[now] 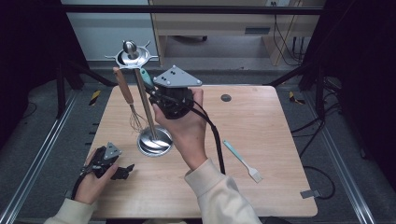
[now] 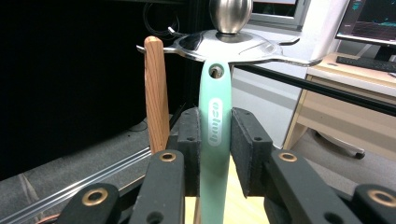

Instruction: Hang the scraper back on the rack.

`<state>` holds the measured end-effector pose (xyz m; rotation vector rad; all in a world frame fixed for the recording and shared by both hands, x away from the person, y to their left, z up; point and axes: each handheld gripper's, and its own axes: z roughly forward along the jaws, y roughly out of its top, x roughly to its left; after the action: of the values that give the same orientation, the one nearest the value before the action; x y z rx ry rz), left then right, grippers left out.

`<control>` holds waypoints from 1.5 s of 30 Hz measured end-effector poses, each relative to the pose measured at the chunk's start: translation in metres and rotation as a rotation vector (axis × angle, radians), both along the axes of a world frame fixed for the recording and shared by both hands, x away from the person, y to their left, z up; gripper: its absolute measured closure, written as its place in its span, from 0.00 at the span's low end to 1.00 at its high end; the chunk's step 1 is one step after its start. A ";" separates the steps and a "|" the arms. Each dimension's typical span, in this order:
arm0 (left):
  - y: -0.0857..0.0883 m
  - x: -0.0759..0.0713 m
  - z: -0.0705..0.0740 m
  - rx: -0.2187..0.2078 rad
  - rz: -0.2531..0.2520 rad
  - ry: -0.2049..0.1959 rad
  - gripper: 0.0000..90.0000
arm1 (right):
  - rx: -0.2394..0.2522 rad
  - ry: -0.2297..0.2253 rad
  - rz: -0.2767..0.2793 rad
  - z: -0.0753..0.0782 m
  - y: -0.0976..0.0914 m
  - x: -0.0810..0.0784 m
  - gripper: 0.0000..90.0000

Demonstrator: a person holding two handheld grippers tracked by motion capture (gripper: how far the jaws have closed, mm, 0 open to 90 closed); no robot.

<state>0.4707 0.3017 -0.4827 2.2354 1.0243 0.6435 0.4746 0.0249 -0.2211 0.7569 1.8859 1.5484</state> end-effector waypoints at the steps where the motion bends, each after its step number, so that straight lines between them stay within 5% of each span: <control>1: 0.000 0.000 0.000 0.000 0.000 0.000 0.05 | 0.000 0.001 -0.001 0.000 0.000 0.001 0.82; 26: 0.000 0.000 0.000 -0.003 0.000 0.002 0.05 | 0.012 0.003 -0.007 -0.006 0.006 0.006 0.81; 33: 0.001 -0.002 0.003 -0.024 0.003 -0.007 0.05 | 0.001 -0.004 0.003 -0.008 0.004 0.004 0.66; 40: 0.005 -0.009 0.021 -0.083 0.014 -0.070 0.05 | -0.049 0.026 -0.016 -0.017 -0.014 0.003 0.50; 45: 0.008 -0.019 0.052 -0.138 0.013 -0.134 0.05 | -0.110 0.056 -0.060 -0.032 -0.036 0.003 0.41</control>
<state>0.4517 0.3100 -0.4310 2.0397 0.9859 0.6970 0.4780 -0.0113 -0.2533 0.8073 1.9536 1.3876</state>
